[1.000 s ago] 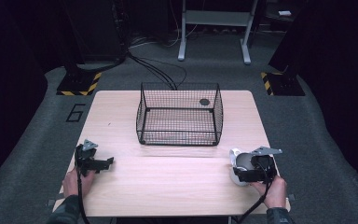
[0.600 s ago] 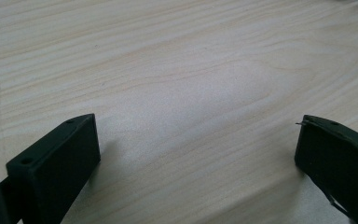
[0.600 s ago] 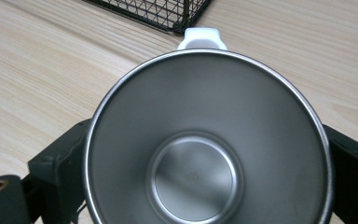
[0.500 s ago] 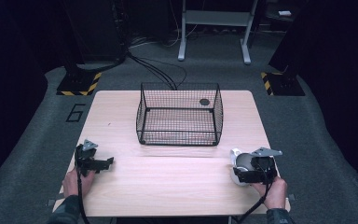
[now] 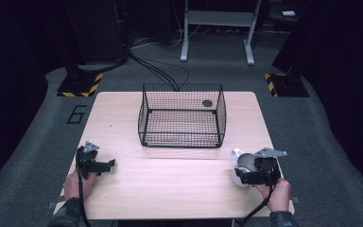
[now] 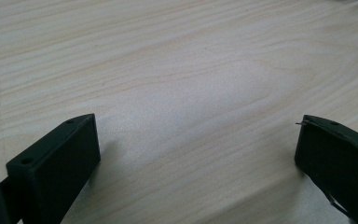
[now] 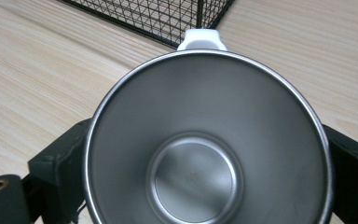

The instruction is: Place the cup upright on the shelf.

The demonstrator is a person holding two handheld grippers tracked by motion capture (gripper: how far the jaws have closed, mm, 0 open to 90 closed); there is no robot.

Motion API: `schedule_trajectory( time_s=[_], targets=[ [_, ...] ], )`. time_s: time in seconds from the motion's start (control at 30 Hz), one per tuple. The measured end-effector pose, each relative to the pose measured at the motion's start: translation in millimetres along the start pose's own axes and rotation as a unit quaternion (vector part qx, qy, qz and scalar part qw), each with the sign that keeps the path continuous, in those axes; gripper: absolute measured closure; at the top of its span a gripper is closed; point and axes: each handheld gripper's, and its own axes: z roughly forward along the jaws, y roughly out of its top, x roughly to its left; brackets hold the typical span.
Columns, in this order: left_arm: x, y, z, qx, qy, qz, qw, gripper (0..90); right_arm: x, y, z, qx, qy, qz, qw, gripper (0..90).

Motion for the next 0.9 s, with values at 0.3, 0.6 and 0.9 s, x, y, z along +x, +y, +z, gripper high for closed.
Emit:
schedule_trajectory(
  time_s=[0.3,0.6,0.9],
  targets=[
    [-0.1,0.0,0.1,0.0,0.0,-0.001,1.0,0.1,6.6,10.9,-2.6,-0.007,0.012,-0.011,0.9998,5.5],
    [0.1,0.0,0.0,0.0,0.0,0.0,1.0,0.1,14.8,18.3,-2.0,-0.015,0.024,-0.02,0.9994,5.5],
    [0.0,0.0,0.0,0.0,0.0,0.0,1.0,0.1,25.4,27.9,2.6,-0.012,0.041,-0.031,0.9986,5.5]
  ],
)
